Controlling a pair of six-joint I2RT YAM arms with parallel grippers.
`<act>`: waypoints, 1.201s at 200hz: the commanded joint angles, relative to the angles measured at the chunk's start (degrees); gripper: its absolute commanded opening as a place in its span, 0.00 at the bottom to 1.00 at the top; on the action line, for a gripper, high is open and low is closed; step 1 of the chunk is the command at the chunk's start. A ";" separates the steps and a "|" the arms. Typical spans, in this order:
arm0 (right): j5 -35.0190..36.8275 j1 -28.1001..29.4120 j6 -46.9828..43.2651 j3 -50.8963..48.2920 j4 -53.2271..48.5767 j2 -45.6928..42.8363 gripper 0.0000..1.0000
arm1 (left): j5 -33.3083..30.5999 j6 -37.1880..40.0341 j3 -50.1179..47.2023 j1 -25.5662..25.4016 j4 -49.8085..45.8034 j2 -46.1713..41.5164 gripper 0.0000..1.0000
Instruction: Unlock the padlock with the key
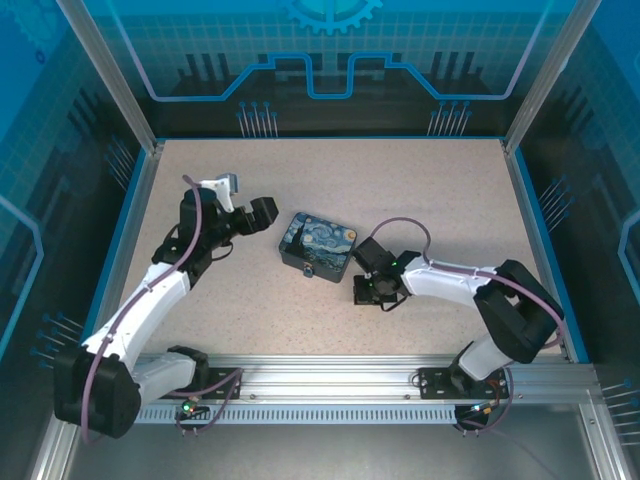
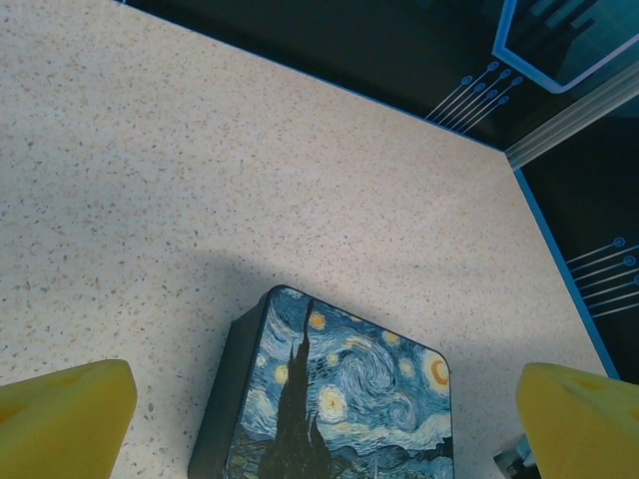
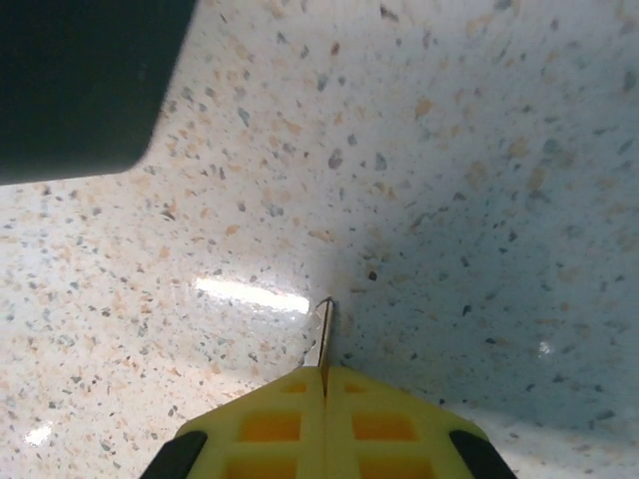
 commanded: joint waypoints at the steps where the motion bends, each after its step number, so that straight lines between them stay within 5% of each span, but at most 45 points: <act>1: -1.55 -1.59 -5.35 -1.45 4.69 -5.12 0.00 | 3.72 1.90 -0.81 0.61 -0.35 -2.53 0.99; 84: -8.74 -5.41 -15.00 -1.36 24.14 -20.38 0.00 | 19.73 -7.53 0.30 -1.79 7.13 -1.86 0.93; 137: -13.67 -6.14 -19.25 4.88 28.62 -21.94 0.00 | 26.52 -16.17 -2.90 -7.93 23.02 0.73 0.88; 165: -14.92 -6.14 -20.77 8.46 27.55 -20.77 0.00 | 24.46 -30.80 -6.67 -8.42 34.59 3.16 0.88; 203: -14.15 -6.12 -20.67 9.51 28.32 -18.06 0.00 | 16.87 -54.18 -10.30 -11.18 38.72 6.65 0.84; 240: -14.54 -5.96 -19.90 10.36 30.13 -14.51 0.00 | 9.44 -67.36 -12.51 -13.45 40.42 5.73 0.84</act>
